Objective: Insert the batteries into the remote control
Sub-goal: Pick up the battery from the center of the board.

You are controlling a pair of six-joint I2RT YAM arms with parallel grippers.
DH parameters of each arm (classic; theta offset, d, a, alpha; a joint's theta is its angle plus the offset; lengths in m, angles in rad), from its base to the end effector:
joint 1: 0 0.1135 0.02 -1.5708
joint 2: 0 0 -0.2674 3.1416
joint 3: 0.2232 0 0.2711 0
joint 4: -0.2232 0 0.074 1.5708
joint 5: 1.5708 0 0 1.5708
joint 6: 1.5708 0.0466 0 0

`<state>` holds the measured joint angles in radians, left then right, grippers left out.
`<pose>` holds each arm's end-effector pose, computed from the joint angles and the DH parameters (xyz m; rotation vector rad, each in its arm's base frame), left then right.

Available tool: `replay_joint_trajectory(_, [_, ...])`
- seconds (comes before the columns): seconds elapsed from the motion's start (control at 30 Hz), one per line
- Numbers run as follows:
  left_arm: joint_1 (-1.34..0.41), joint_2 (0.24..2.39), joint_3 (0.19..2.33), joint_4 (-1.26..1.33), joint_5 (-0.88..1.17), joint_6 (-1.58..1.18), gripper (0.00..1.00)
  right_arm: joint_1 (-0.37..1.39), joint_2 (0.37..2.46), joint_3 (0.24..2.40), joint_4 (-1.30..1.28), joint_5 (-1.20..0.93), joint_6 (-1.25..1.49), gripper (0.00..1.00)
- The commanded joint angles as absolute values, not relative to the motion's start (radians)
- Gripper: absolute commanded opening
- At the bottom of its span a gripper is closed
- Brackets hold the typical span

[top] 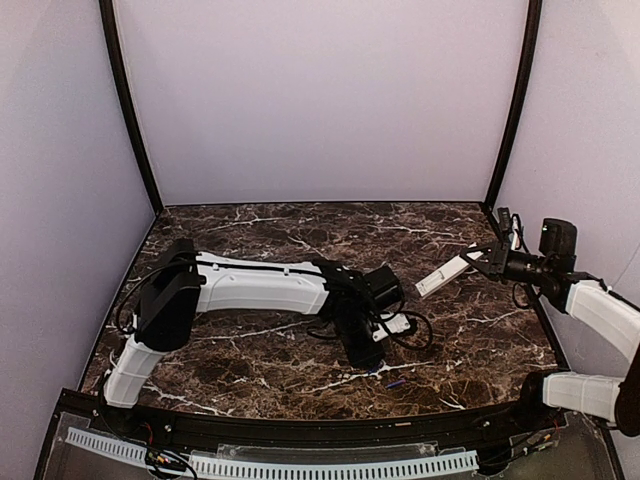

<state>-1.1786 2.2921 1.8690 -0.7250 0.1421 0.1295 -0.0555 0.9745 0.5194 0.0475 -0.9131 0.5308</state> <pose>0.1894 -0.4752 0.1509 1.7422 2.2021 -0.4747 0.2295 0.0242 0.2318 -0.0384 2.0004 1.2036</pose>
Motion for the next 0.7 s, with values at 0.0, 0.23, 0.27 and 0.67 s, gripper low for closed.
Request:
replay_joint_trajectory(0.0, [-1.185,2.309,1.9,-0.779,0.16,0.118,0.36,-0.065,0.983,0.517,0.057,-0.929,0.514,0.0])
replay_joint_trajectory(0.23, [-1.188,2.326,1.905,-0.786,0.143,0.115,0.37,-0.067,0.99,0.513,0.055,-0.931,0.508,0.0])
replay_joint_trajectory(0.27, [-1.19,2.326,1.906,-0.788,0.134,0.118,0.37,-0.067,0.991,0.513,0.055,-0.931,0.508,0.0])
replay_joint_trajectory(0.67, [-1.2,2.336,1.909,-0.823,0.023,0.112,0.12,-0.071,1.007,0.515,0.058,-0.934,0.499,0.0])
